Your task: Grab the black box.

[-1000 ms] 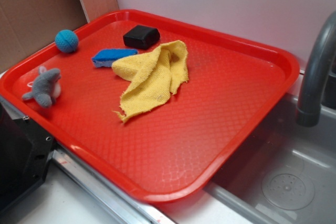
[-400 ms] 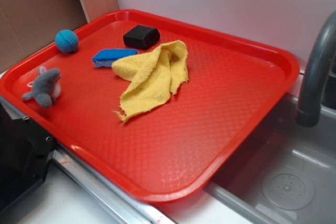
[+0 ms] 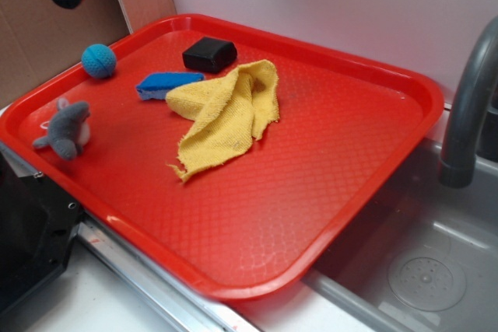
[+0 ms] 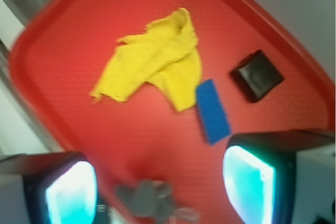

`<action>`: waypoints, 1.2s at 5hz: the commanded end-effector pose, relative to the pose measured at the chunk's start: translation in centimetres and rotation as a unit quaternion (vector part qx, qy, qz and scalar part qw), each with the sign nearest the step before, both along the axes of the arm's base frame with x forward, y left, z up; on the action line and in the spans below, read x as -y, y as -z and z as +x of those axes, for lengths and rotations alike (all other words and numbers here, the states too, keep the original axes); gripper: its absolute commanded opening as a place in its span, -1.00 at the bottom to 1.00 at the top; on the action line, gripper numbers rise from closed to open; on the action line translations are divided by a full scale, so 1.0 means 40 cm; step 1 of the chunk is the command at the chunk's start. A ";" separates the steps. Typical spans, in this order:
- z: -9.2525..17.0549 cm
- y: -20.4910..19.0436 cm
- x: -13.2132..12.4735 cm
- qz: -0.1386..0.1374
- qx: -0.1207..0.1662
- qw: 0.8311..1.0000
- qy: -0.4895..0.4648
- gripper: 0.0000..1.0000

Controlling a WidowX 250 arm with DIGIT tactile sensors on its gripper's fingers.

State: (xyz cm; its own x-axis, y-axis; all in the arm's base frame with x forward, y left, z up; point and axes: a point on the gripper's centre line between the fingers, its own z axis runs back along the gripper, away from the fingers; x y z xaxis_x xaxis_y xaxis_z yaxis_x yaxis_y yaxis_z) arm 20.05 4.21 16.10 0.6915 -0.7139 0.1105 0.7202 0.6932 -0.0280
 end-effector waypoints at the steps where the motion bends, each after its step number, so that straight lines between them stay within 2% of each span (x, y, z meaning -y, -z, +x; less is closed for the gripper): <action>1: 0.164 0.045 -0.078 0.016 0.069 0.990 0.120 1.00; 2: 0.217 0.075 -0.092 0.029 0.086 0.986 0.143 1.00; 3: 0.256 0.100 -0.106 0.047 0.085 0.986 0.137 1.00; 4: 0.290 0.153 -0.104 0.061 0.074 0.986 0.133 1.00; 6: 0.300 0.221 -0.073 0.059 0.049 0.982 0.175 1.00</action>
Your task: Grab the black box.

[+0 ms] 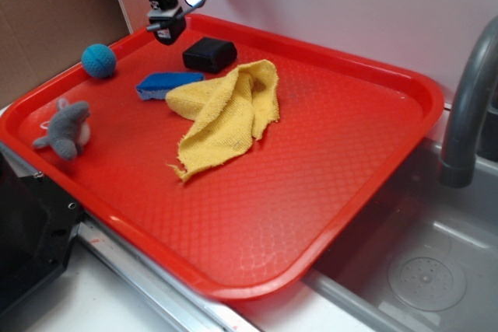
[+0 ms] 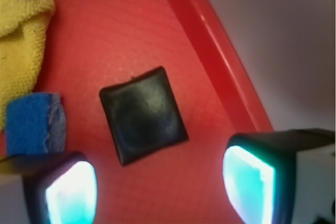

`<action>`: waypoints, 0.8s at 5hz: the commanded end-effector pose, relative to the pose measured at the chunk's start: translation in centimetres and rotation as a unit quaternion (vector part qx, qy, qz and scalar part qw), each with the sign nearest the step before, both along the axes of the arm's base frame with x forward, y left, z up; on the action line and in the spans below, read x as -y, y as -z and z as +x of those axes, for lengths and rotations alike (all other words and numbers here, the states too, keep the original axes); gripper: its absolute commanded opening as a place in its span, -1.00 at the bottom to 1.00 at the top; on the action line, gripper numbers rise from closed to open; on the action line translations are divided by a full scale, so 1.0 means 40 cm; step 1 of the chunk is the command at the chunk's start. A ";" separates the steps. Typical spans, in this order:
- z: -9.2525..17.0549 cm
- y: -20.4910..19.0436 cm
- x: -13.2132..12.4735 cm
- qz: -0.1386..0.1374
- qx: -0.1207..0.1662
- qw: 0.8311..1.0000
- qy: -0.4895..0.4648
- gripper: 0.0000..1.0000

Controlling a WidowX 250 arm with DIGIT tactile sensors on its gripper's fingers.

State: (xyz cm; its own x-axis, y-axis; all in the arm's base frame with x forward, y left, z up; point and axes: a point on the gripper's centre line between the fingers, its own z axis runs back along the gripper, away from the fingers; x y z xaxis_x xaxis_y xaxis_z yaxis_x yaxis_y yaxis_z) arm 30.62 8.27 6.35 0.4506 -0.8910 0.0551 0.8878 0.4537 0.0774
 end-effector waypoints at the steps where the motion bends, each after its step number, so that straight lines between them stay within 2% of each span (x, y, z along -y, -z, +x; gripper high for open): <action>1: 0.037 -0.010 0.030 0.006 0.027 0.999 0.045 1.00; 2: 0.043 0.010 0.031 -0.004 0.030 0.997 0.073 1.00; 4: 0.033 0.041 0.054 0.001 0.017 0.995 0.103 1.00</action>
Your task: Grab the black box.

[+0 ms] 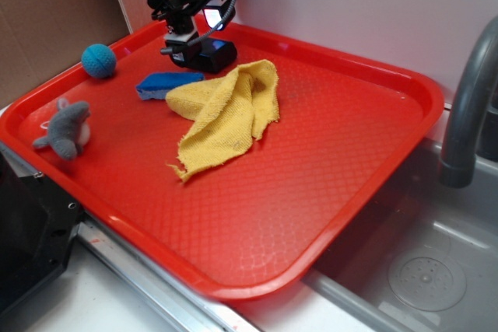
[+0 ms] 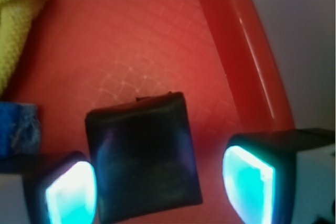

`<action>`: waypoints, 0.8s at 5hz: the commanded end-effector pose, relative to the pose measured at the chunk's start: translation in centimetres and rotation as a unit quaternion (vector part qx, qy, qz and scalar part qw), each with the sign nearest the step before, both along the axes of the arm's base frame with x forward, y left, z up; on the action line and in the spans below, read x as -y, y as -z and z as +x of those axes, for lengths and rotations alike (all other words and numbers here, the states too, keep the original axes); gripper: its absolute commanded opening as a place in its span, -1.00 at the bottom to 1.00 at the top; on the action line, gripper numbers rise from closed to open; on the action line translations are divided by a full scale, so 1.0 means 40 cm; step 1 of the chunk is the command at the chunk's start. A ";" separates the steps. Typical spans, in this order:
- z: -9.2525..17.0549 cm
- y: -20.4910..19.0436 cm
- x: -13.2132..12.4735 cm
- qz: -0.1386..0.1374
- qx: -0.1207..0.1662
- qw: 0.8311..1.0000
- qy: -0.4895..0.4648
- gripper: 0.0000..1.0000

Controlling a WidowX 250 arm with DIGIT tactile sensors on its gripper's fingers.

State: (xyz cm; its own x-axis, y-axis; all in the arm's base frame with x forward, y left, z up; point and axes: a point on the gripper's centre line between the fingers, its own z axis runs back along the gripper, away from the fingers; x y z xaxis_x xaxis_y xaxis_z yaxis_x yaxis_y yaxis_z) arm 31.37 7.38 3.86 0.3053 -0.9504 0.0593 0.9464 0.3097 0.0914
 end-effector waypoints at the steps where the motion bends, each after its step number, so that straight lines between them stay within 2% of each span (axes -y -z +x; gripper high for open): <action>1: 0.006 -0.014 0.037 -0.004 0.007 0.999 0.033 1.00; 2: -0.001 -0.010 0.042 -0.003 -0.003 1.000 0.029 1.00; 4: 0.009 0.020 0.031 0.016 -0.009 1.000 0.014 1.00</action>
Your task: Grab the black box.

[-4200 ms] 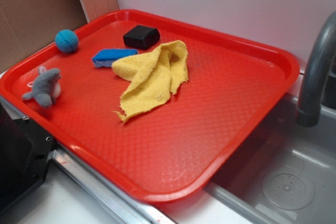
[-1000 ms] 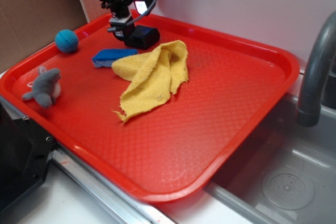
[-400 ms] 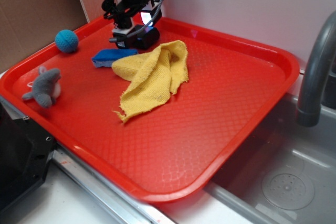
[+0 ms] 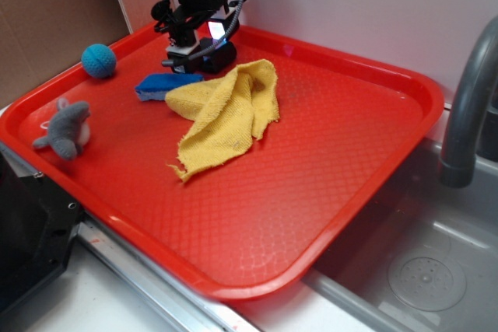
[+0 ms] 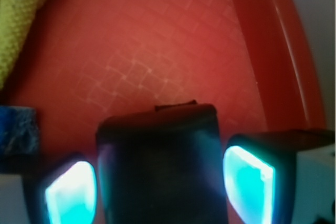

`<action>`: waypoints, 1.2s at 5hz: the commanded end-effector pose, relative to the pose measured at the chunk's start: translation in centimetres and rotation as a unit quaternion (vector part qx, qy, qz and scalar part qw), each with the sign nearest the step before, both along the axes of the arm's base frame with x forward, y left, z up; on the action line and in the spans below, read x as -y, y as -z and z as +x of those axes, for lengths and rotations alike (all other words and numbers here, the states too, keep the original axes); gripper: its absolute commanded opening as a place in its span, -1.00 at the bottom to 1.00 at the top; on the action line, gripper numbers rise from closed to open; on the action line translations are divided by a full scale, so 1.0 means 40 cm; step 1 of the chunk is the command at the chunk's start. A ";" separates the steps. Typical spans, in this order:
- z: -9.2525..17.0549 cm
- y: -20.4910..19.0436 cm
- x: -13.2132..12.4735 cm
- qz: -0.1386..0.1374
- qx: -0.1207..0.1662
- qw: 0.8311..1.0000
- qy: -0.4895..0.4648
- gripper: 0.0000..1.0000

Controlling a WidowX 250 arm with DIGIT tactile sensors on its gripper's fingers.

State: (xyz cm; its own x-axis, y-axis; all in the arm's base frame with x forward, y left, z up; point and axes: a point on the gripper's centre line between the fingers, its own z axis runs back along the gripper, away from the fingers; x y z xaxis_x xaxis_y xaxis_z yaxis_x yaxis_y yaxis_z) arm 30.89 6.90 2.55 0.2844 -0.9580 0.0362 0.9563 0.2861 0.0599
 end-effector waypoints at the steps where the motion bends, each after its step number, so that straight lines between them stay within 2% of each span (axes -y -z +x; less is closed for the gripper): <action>1: 0.023 0.017 0.021 0.015 0.005 1.000 0.007 1.00; 2: 0.014 0.046 0.025 0.028 -0.004 0.999 0.016 1.00; 3: 0.012 0.003 0.026 0.017 0.010 1.000 0.001 -1.00; 4: 0.009 -0.077 0.024 0.046 0.030 0.993 -0.107 -1.00; 5: -0.009 -0.148 0.031 0.048 0.036 0.971 -0.231 -1.00; 6: -0.033 -0.214 0.065 0.058 0.005 0.936 -0.348 -1.00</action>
State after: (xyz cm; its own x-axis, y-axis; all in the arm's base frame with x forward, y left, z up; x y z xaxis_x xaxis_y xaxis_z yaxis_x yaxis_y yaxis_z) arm 27.74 5.20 8.53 0.8549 -0.5020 -0.1309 0.5135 0.8548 0.0753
